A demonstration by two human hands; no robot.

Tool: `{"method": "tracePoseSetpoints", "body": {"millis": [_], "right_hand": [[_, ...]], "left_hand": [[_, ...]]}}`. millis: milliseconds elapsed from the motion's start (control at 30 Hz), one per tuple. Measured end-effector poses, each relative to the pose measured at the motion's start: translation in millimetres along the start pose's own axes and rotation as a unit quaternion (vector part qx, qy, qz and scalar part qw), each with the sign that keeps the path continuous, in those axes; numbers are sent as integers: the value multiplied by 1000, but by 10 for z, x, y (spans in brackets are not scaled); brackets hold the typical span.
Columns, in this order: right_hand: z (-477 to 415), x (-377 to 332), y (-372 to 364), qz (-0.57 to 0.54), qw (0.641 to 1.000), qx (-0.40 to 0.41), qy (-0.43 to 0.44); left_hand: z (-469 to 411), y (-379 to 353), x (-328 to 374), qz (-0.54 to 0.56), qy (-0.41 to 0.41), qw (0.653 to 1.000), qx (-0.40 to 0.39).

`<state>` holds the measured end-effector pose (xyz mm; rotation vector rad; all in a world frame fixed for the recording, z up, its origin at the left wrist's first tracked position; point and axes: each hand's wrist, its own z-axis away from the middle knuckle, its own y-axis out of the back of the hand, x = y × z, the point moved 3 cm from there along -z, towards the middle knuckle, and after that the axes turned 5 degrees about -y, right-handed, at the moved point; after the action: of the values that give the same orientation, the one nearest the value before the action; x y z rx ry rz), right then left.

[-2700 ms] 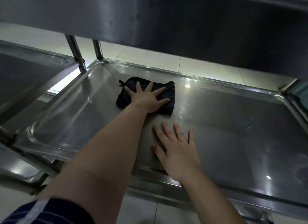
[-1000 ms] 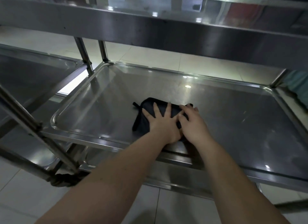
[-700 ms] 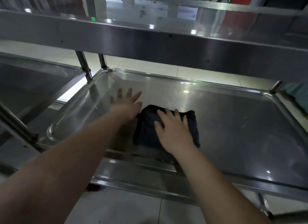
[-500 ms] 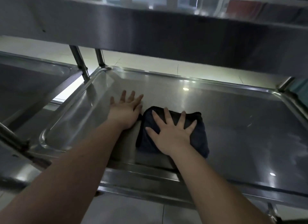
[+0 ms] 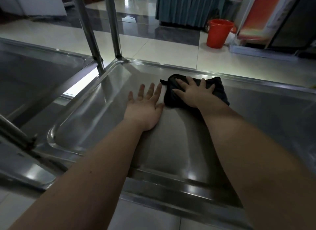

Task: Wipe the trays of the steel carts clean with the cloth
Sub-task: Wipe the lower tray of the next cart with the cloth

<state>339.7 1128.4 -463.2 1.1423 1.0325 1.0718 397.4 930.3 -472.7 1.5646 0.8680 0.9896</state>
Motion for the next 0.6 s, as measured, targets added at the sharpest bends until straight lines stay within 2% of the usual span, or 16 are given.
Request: {"method": "tracePoseSetpoints", "body": {"millis": [133,300,433,500,600], "right_hand": [[393,153,-67,-10,999,-4,36],[1382,283,-163,11,999,-14,43],[2327,274,-298,8,989,9,148],[2469,301,-313,-5,985,-2,171],[2155,307,-246,0,991,15,133]], "left_hand": [[-5,-3,-11,-9,10,1000,-17],[34,2,40,-16,-2,999,-31],[58,17,50,-16,-6,999,-39],[68,-2,43,-17,-3,999,-39],[72,-11,36,-19,0,999,-37]]}}
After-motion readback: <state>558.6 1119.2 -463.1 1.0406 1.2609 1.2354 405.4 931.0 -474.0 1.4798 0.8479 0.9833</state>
